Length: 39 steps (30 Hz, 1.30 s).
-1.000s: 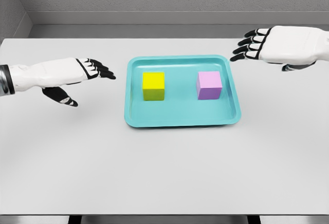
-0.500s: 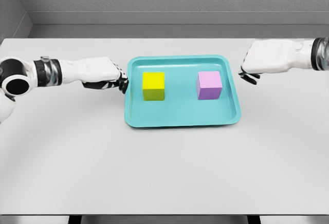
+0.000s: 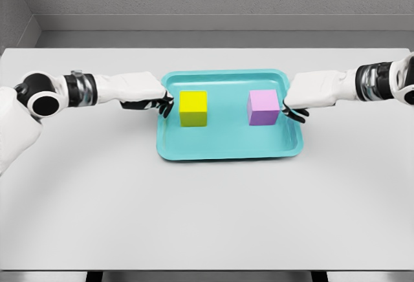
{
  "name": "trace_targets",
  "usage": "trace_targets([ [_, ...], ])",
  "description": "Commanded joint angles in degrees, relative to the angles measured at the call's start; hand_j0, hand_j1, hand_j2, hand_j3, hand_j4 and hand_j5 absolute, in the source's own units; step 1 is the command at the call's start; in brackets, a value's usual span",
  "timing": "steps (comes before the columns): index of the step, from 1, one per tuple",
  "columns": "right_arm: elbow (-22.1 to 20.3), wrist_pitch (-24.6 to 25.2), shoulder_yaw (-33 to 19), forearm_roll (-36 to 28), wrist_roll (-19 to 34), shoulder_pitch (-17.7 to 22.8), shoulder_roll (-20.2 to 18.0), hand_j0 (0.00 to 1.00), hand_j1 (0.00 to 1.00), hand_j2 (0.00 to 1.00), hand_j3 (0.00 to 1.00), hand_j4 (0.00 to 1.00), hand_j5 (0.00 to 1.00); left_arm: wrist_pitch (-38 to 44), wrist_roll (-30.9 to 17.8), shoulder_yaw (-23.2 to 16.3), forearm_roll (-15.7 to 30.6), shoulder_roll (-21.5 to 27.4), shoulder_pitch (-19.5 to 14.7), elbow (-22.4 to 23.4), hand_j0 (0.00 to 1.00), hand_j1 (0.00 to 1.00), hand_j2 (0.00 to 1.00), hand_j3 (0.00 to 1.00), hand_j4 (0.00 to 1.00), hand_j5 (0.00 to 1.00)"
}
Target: Push two cubes
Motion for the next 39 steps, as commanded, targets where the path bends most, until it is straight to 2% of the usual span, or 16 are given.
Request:
trace_targets([
  [1,2.6,0.1,0.2,-0.1,0.0,-0.1,1.0,0.13,0.13,0.13,0.13,0.13,0.13,0.1,0.0,0.0,0.0,-1.6,-0.1,2.0,0.31,0.31,0.31,0.31,0.31,0.31],
  [10,4.5,0.1,2.1,0.3,0.0,-1.4,2.2,0.13,0.13,0.13,0.13,0.13,0.13,0.1,0.0,0.0,0.0,-2.1,-0.5,5.6,0.32,0.32,0.32,0.32,0.32,0.32],
  [16,7.5,0.1,2.1,1.4,0.0,-2.0,2.8,0.13,0.13,0.13,0.13,0.13,0.13,0.1,0.0,0.0,0.0,-2.8,-0.8,6.3,0.32,0.32,0.32,0.32,0.32,0.32],
  [18,8.7,0.1,2.1,1.4,0.0,-2.1,3.6,0.13,0.13,0.13,0.13,0.13,0.13,0.1,0.0,0.0,0.0,-3.3,-1.1,7.1,0.32,0.32,0.32,0.32,0.32,0.32],
  [21,13.2,0.1,2.1,1.5,0.0,-3.3,5.8,0.13,0.13,0.13,0.13,0.13,0.13,0.1,0.0,0.0,0.0,-4.2,-1.5,7.1,0.32,0.32,0.32,0.32,0.32,0.32],
  [24,15.1,0.1,3.2,2.0,0.0,-3.4,6.8,0.13,0.13,0.13,0.13,0.13,0.13,0.1,0.0,0.0,-1.3,-5.7,-2.0,8.6,0.32,0.32,0.32,0.32,0.32,0.32],
  [39,15.1,0.1,5.9,2.4,0.0,-3.8,9.1,0.13,0.13,0.13,0.13,0.13,0.13,0.1,0.0,0.0,-2.7,-8.1,-2.0,8.6,0.31,0.31,0.31,0.31,0.31,0.31],
])
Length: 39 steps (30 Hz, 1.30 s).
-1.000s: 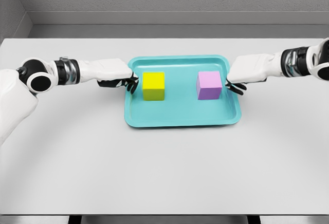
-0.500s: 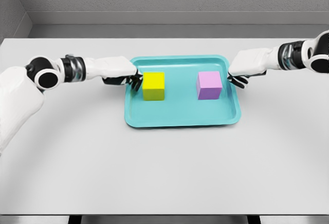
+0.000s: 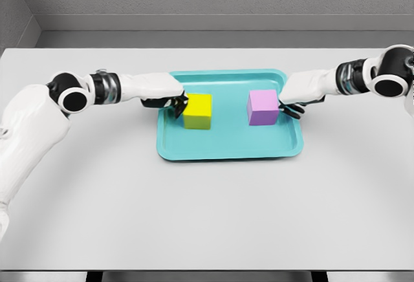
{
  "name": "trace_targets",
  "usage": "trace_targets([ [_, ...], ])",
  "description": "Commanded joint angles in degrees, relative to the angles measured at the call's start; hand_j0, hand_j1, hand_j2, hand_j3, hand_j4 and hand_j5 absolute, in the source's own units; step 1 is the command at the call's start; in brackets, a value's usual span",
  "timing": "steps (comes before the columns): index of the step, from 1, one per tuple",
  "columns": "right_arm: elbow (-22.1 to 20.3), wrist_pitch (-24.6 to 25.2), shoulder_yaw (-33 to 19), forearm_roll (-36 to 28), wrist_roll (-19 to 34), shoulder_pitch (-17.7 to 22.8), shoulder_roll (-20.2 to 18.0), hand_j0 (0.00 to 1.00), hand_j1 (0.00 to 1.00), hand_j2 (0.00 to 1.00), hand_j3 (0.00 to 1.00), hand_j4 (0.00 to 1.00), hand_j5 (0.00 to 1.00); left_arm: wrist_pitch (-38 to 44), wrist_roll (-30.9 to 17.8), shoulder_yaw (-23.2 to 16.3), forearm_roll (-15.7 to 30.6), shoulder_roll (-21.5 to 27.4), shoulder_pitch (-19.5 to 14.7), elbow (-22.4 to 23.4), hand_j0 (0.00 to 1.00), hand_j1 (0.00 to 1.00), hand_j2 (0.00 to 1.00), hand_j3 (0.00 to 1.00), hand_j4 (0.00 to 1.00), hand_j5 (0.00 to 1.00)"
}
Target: Push two cubes
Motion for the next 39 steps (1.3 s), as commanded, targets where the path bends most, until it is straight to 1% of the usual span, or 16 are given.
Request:
trace_targets([
  [1,0.0,0.1,0.2,-0.2,0.0,0.0,0.5,0.13,0.13,0.13,0.13,0.13,0.13,-0.3,0.0,-0.1,-0.4,-0.3,0.0,0.0,0.32,0.32,0.32,0.32,0.32,0.32],
  [5,-0.1,0.1,0.3,-0.2,0.0,-0.4,2.6,0.13,0.13,0.13,0.13,0.13,0.13,-0.3,0.0,-0.1,-0.2,-0.9,0.0,0.0,0.32,0.32,0.32,0.32,0.32,0.32],
  [11,-0.2,0.1,0.6,-0.1,0.0,-0.9,4.4,0.13,0.13,0.13,0.13,0.13,0.13,-0.3,0.0,-0.1,0.1,-1.6,0.0,0.0,0.32,0.32,0.32,0.32,0.32,0.32],
  [14,0.5,0.1,0.2,0.3,0.0,-0.9,3.6,0.14,0.14,0.14,0.14,0.14,0.14,-0.3,0.0,-0.1,0.1,-1.7,0.0,0.0,0.32,0.32,0.32,0.32,0.32,0.32],
  [16,3.5,0.1,-0.3,0.3,0.0,-1.1,3.5,0.14,0.14,0.14,0.14,0.14,0.14,-0.3,0.0,-0.1,0.1,-1.7,0.0,0.0,0.32,0.32,0.32,0.32,0.32,0.32],
  [19,4.8,0.1,-1.6,0.5,0.0,-1.3,2.1,0.14,0.14,0.14,0.14,0.14,0.14,-0.3,0.0,-0.1,0.1,-1.8,-0.2,0.0,0.32,0.32,0.32,0.32,0.32,0.32],
  [21,7.3,0.1,-1.7,0.5,0.0,-1.7,3.6,0.14,0.14,0.14,0.14,0.14,0.14,-0.3,0.0,-0.1,0.1,-1.8,-0.3,0.0,0.32,0.32,0.32,0.32,0.32,0.32],
  [22,7.7,0.1,-1.6,0.6,0.0,-1.7,4.6,0.14,0.14,0.14,0.14,0.14,0.14,-0.3,0.0,-0.1,0.1,-2.0,-0.4,0.0,0.32,0.32,0.32,0.32,0.32,0.32],
  [24,10.5,0.1,-1.6,1.1,0.0,-1.7,7.1,0.14,0.14,0.14,0.14,0.14,0.14,-0.3,0.0,-0.1,0.1,-2.3,-0.3,0.1,0.32,0.32,0.32,0.32,0.32,0.32],
  [25,10.9,0.1,-1.7,2.2,0.0,-1.8,7.8,0.14,0.14,0.14,0.14,0.14,0.14,-0.3,0.0,-0.1,0.1,-2.4,-0.4,0.1,0.32,0.32,0.32,0.32,0.32,0.32],
  [28,10.9,0.1,-1.7,2.2,0.0,-2.1,8.0,0.14,0.14,0.14,0.14,0.14,0.14,-0.3,0.0,-0.1,0.1,-2.4,-0.4,0.1,0.32,0.32,0.32,0.32,0.32,0.32],
  [39,10.9,0.1,-1.6,2.3,0.0,-2.5,11.9,0.14,0.14,0.14,0.14,0.14,0.14,-0.3,0.0,0.0,0.2,-2.5,-1.1,0.0,0.32,0.32,0.32,0.32,0.32,0.32],
])
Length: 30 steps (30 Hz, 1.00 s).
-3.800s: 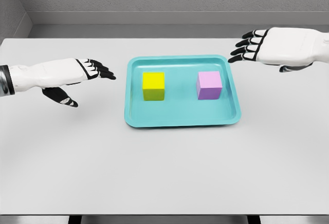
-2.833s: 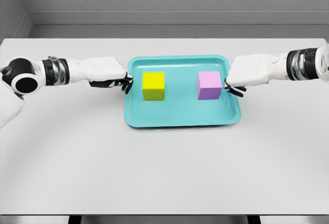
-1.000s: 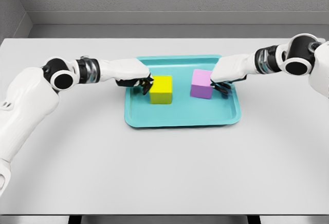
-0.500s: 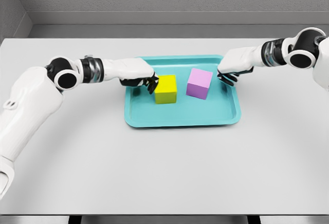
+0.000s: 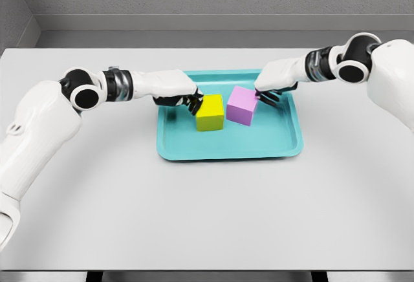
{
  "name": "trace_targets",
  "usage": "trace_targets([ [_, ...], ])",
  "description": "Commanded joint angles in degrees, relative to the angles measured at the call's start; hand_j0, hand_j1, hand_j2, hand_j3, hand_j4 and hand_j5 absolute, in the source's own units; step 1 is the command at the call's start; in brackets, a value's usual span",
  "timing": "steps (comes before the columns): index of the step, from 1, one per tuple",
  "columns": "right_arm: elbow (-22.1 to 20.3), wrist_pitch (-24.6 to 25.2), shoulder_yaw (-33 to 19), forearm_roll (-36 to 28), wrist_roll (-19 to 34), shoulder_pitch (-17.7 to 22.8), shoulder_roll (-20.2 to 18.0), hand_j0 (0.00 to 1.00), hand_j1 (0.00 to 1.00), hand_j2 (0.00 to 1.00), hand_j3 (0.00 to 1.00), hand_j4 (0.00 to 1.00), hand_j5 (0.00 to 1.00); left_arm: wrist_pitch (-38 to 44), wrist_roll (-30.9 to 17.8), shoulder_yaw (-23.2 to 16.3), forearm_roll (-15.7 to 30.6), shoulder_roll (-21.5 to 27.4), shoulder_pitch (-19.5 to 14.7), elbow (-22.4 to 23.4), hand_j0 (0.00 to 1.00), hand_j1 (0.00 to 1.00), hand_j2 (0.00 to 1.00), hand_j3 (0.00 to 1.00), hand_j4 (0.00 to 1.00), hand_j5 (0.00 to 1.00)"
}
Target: Push two cubes
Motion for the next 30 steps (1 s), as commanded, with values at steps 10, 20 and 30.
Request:
trace_targets([
  [10,5.8,0.1,-5.8,-0.3,-0.2,-0.4,0.6,0.19,0.19,0.19,0.19,0.19,0.19,0.1,0.0,2.6,5.7,5.2,-0.3,0.1,0.33,0.33,0.33,0.33,0.33,0.33],
  [20,6.6,0.1,-8.5,1.9,-0.2,-2.4,6.0,0.28,0.28,0.28,0.28,0.28,0.28,0.1,0.0,1.7,5.2,5.0,0.3,2.3,0.33,0.33,0.33,0.33,0.33,0.33],
  [30,11.0,0.2,-7.9,8.5,-0.2,-2.4,10.3,0.28,0.28,0.28,0.28,0.28,0.28,0.1,0.0,1.8,5.4,5.2,0.3,2.2,0.33,0.33,0.33,0.33,0.33,0.33],
])
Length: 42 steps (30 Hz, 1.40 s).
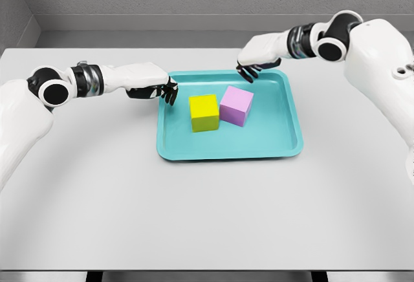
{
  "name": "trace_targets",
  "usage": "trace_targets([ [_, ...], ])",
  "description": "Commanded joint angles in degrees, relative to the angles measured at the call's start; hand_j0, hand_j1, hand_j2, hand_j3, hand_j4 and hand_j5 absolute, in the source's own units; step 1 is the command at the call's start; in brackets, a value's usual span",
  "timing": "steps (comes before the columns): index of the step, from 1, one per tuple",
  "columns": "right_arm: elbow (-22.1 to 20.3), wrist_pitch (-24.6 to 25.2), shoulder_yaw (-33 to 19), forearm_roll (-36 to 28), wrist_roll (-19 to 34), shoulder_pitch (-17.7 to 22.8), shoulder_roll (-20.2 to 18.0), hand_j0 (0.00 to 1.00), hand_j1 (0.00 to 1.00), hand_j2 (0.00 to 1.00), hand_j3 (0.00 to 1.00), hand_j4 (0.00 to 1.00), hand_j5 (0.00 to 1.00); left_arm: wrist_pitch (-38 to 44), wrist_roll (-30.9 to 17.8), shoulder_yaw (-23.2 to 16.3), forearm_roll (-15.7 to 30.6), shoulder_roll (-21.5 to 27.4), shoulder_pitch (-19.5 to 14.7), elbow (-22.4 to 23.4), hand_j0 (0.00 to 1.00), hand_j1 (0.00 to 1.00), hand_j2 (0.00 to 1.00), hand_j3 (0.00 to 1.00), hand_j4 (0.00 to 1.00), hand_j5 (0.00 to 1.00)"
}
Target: Push two cubes
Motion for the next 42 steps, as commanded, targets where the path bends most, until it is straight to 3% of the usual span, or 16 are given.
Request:
trace_targets([
  [1,1.4,0.2,0.3,1.3,0.0,0.0,1.5,0.28,0.28,0.28,0.28,0.28,0.28,0.1,0.0,0.1,0.4,0.0,0.0,0.0,0.33,0.33,0.33,0.33,0.33,0.33],
  [8,4.2,0.2,1.0,4.9,0.0,0.0,3.1,0.28,0.28,0.28,0.28,0.28,0.28,0.1,0.0,0.1,0.4,0.0,0.0,0.0,0.33,0.33,0.33,0.33,0.33,0.33],
  [15,4.1,0.1,2.4,4.7,0.0,0.1,4.5,0.28,0.28,0.28,0.28,0.28,0.28,0.1,0.0,0.1,0.4,0.0,0.0,0.1,0.33,0.33,0.33,0.33,0.33,0.33],
  [31,-1.5,0.1,3.5,4.0,0.0,0.2,4.6,0.28,0.28,0.28,0.28,0.28,0.28,0.1,0.0,0.1,0.4,-0.1,0.0,0.1,0.33,0.33,0.33,0.33,0.33,0.33],
  [36,-1.6,0.1,3.6,3.9,0.0,0.2,5.4,0.28,0.28,0.28,0.28,0.28,0.28,0.1,0.0,0.1,0.4,-0.2,0.0,0.1,0.33,0.33,0.33,0.33,0.33,0.33],
  [38,-1.5,0.1,2.0,3.8,0.0,-0.3,4.9,0.28,0.28,0.28,0.28,0.28,0.28,0.1,0.0,0.1,0.4,-0.2,0.0,0.1,0.33,0.33,0.33,0.33,0.33,0.33],
  [40,-1.4,0.1,-4.5,3.9,0.0,-1.2,4.4,0.28,0.28,0.28,0.28,0.28,0.28,0.1,0.0,0.1,0.4,-0.1,0.0,0.1,0.33,0.33,0.33,0.33,0.33,0.33],
  [41,-1.6,0.1,-12.4,3.8,0.0,-1.1,1.6,0.35,0.35,0.35,0.35,0.35,0.35,0.1,0.0,0.1,0.6,0.2,0.0,0.1,0.36,0.36,0.36,0.36,0.36,0.36],
  [42,-1.6,0.1,-18.7,3.5,0.0,-0.6,-1.3,0.58,0.58,0.58,0.58,0.58,0.58,0.1,0.0,0.5,0.9,0.6,-0.2,0.1,0.38,0.38,0.38,0.38,0.38,0.38],
])
